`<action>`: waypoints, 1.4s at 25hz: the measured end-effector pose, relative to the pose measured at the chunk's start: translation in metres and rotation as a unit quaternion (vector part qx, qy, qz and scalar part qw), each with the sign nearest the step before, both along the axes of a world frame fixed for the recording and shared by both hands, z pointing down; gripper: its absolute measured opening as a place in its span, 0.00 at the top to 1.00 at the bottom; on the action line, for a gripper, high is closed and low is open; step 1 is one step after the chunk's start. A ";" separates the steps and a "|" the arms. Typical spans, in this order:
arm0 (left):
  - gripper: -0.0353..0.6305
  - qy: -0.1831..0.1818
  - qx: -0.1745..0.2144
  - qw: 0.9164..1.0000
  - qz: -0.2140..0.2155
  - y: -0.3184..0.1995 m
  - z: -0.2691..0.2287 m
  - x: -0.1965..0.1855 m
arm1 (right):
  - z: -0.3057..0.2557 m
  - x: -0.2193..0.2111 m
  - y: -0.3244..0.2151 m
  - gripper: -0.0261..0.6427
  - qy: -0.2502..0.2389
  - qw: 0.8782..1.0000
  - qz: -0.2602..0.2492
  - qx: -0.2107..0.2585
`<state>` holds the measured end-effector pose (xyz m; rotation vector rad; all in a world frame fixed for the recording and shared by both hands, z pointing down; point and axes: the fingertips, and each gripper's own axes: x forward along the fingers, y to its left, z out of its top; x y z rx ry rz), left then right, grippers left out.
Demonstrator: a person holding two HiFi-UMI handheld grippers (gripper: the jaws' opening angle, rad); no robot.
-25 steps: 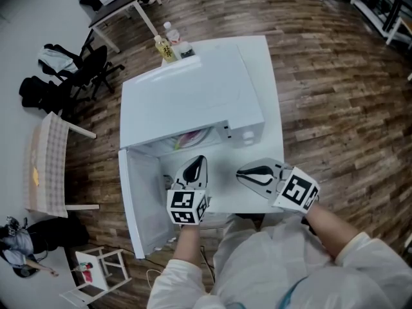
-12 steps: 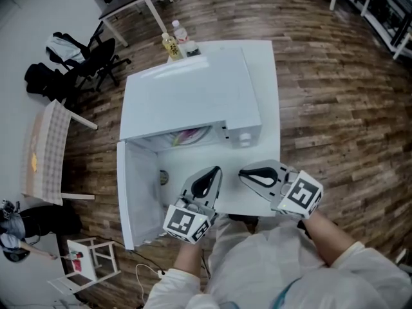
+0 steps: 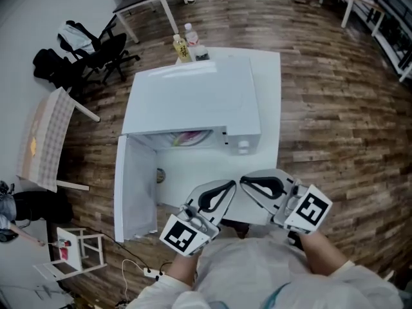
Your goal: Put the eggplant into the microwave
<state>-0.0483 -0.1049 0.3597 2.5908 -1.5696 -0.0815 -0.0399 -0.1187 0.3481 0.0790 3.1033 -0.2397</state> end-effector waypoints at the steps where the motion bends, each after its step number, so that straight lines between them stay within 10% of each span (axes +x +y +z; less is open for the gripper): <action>1: 0.94 0.003 0.002 1.000 0.003 -0.001 -0.002 0.001 | -0.002 0.002 -0.002 0.91 -0.003 1.000 0.002 0.001; 35: 0.94 0.029 0.020 0.999 0.001 -0.001 -0.020 -0.011 | 0.017 -0.005 -0.009 0.91 0.028 1.000 0.007 -0.008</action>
